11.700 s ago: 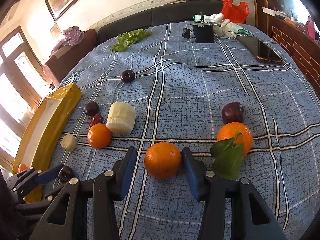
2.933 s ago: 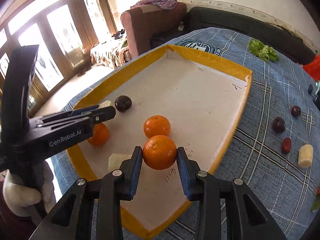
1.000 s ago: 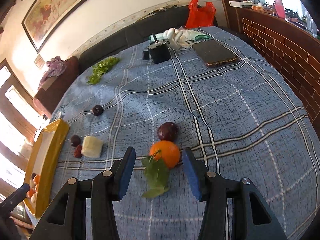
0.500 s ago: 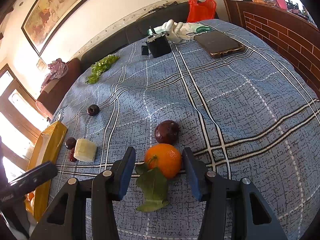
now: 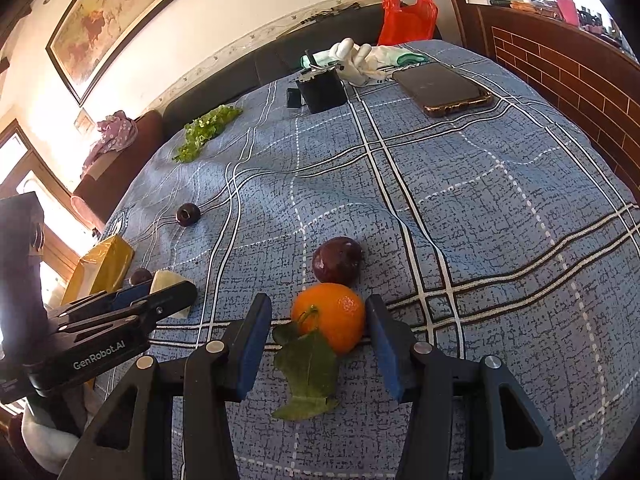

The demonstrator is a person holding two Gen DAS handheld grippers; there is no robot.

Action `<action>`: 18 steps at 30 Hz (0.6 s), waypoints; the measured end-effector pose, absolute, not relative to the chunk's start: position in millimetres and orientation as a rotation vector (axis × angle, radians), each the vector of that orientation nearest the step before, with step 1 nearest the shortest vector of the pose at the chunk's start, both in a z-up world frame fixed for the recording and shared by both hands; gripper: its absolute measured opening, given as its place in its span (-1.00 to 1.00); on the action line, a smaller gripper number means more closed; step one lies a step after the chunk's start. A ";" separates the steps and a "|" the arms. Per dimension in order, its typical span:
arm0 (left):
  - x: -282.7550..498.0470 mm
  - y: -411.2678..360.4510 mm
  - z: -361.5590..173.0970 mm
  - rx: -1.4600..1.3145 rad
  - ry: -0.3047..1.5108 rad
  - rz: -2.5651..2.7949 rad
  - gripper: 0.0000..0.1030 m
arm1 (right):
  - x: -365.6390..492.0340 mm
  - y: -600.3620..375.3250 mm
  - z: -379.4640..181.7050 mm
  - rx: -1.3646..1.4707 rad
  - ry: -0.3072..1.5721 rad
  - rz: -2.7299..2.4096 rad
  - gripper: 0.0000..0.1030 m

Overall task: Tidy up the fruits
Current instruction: 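Grasp a pale banana chunk with the left tool while the right tool grasps a leafy orange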

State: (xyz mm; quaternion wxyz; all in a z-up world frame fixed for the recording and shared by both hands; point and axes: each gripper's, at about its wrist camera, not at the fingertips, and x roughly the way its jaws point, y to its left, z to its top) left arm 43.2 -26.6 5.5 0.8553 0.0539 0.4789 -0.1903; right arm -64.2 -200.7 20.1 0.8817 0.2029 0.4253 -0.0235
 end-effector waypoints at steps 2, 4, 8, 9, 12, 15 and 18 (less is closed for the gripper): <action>46.0 -26.7 0.6 0.106 1.024 -0.399 -0.19 | -63.8 -199.7 20.2 0.419 0.886 -0.046 0.04; 43.9 -27.4 0.7 0.126 1.017 -0.390 -0.21 | -63.8 -199.9 19.8 0.421 0.886 -0.041 0.04; 37.8 -21.6 6.5 0.110 1.012 -0.375 -0.32 | -64.2 -200.4 19.6 0.424 0.885 -0.037 0.02; 35.7 -19.2 9.3 0.100 1.007 -0.374 -0.32 | -64.3 -200.3 19.6 0.422 0.885 -0.038 0.01; 27.1 -13.7 17.7 0.073 0.995 -0.381 -0.32 | -64.3 -200.7 19.0 0.420 0.889 -0.041 -0.16; 14.6 -9.6 27.5 0.051 0.975 -0.390 -0.32 | -63.9 -199.7 18.8 0.414 0.890 -0.042 -0.21; 2.6 -5.0 35.7 0.039 0.954 -0.391 -0.31 | -64.0 -199.1 18.7 0.410 0.890 -0.041 -0.21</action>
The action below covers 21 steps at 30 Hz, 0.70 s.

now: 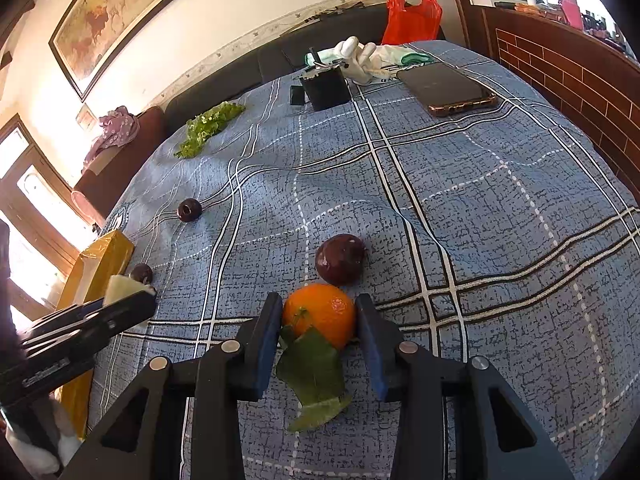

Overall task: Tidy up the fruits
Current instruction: 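Grasp a pale banana chunk with the left tool while the right tool grasps a leafy orange, then carry banana chunk and leafy orange over the tray and open both tools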

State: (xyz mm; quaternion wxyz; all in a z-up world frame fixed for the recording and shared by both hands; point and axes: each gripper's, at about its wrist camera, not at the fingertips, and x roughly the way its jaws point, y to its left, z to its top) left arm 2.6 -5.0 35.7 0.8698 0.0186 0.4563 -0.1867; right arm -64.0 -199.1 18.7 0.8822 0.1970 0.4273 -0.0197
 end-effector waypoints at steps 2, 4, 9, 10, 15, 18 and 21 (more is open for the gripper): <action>-7.4 1.1 41.1 0.026 0.937 -0.385 -0.31 | -63.9 -199.1 18.7 0.412 0.890 -0.041 -0.21; -16.4 10.2 46.1 -0.004 0.929 -0.379 -0.31 | -64.0 -198.9 18.8 0.413 0.887 -0.041 -0.22; -40.4 40.5 57.7 -0.080 0.904 -0.359 -0.31 | -65.5 -197.9 20.7 0.404 0.875 -0.049 -0.22; -44.4 46.8 59.8 -0.089 0.900 -0.352 -0.31 | -65.9 -196.8 21.6 0.398 0.869 -0.049 -0.22; -63.6 93.7 71.8 -0.149 0.869 -0.302 -0.31 | -68.1 -188.1 28.4 0.351 0.874 -0.074 -0.22; -72.0 122.4 74.2 -0.183 0.855 -0.262 -0.31 | -76.3 -175.8 42.6 0.340 0.862 -0.058 -0.22; -78.9 151.4 71.6 -0.234 0.850 -0.229 -0.31 | -82.0 -155.0 61.6 0.316 0.844 -0.020 -0.22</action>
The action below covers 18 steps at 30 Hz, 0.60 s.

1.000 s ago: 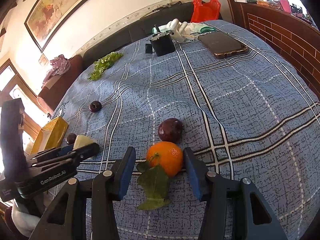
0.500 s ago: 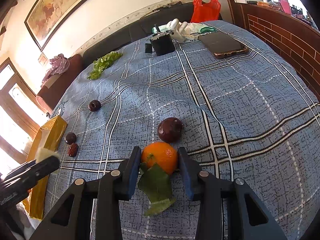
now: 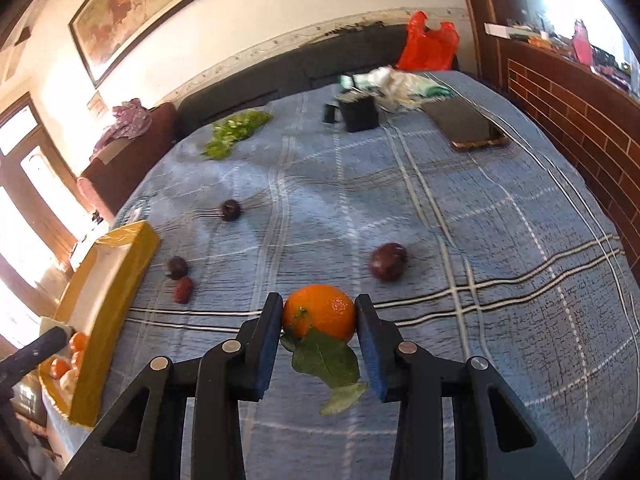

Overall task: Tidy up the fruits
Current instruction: 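Carry banana chunk and leafy orange over the tray and open both tools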

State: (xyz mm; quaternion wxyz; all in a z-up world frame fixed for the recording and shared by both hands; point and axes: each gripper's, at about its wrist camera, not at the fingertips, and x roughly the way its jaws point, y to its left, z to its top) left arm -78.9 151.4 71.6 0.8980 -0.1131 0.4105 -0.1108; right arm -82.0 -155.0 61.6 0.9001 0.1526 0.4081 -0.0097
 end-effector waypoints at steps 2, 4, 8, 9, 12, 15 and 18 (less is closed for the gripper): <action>-85.5 171.1 68.6 -0.264 0.848 -0.206 -0.31 | -84.5 -136.3 76.1 0.291 0.829 0.019 -0.22; -92.6 190.6 66.0 -0.282 0.845 -0.173 -0.31 | -84.3 -112.8 90.3 0.253 0.814 0.063 -0.22; -104.6 227.7 64.0 -0.318 0.836 -0.100 -0.30 | -82.8 -67.7 107.6 0.193 0.800 0.152 -0.21; -106.7 236.9 64.0 -0.329 0.834 -0.081 -0.30 | -81.2 -57.1 110.1 0.184 0.801 0.173 -0.21; -114.1 262.7 64.0 -0.358 0.822 -0.031 -0.30 | -76.2 -24.7 114.2 0.169 0.813 0.244 -0.21; -118.0 280.0 64.3 -0.363 0.812 -0.002 -0.30 | -70.5 1.7 115.6 0.169 0.832 0.307 -0.21; -111.1 291.5 64.7 -0.373 0.812 0.004 -0.30 | -62.8 26.6 113.4 0.167 0.854 0.364 -0.20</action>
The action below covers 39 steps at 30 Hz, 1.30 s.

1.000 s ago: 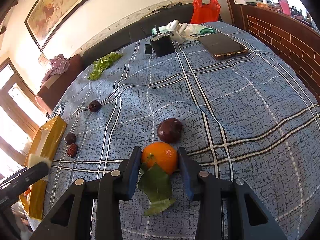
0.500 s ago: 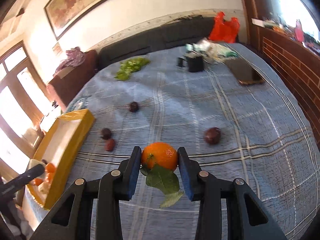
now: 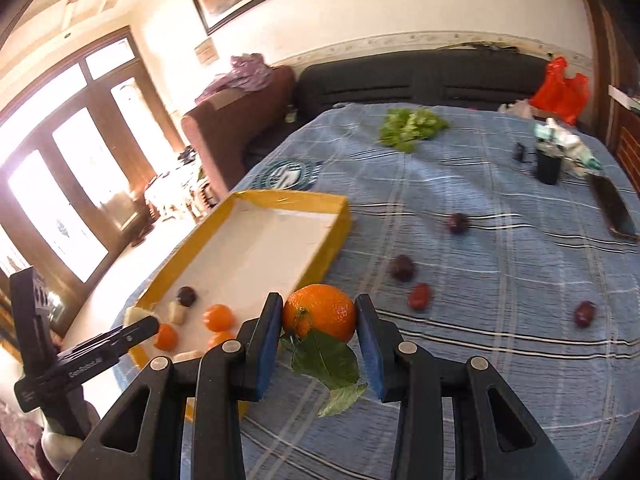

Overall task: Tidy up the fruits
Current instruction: 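Carry banana chunk and leafy orange over the tray and open both tools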

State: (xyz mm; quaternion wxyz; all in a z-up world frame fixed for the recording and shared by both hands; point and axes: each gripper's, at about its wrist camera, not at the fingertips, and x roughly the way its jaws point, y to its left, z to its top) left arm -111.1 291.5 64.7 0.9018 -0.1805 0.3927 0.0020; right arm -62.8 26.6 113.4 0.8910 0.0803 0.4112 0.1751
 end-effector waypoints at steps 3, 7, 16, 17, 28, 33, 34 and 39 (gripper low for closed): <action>-93.9 296.4 66.6 -0.360 0.828 -0.003 -0.30 | -55.4 51.5 106.6 0.161 0.886 0.414 -0.20; -66.3 294.1 67.8 -0.281 0.848 -0.008 -0.30 | -43.9 81.2 93.1 0.142 0.929 0.454 -0.20; -5.7 312.9 38.0 -0.296 0.968 0.011 -0.30 | -6.0 131.3 58.3 0.053 1.003 0.472 -0.20; -0.9 315.4 34.0 -0.304 0.983 0.014 -0.30 | -2.7 135.4 54.4 0.046 1.011 0.473 -0.20; 14.0 324.2 17.9 -0.365 1.048 0.017 -0.29 | 15.9 160.5 25.2 -0.020 1.068 0.480 -0.20; 7.8 328.3 25.4 -0.394 1.019 0.019 0.10 | 11.5 164.8 22.3 -0.029 1.064 0.482 -0.17; 5.8 329.4 27.8 -0.405 1.009 0.016 0.10 | 10.1 164.7 23.6 -0.027 1.058 0.483 -0.14; -11.4 333.5 50.0 -0.448 0.932 0.034 0.34 | 4.2 160.6 37.1 -0.026 1.017 0.481 0.07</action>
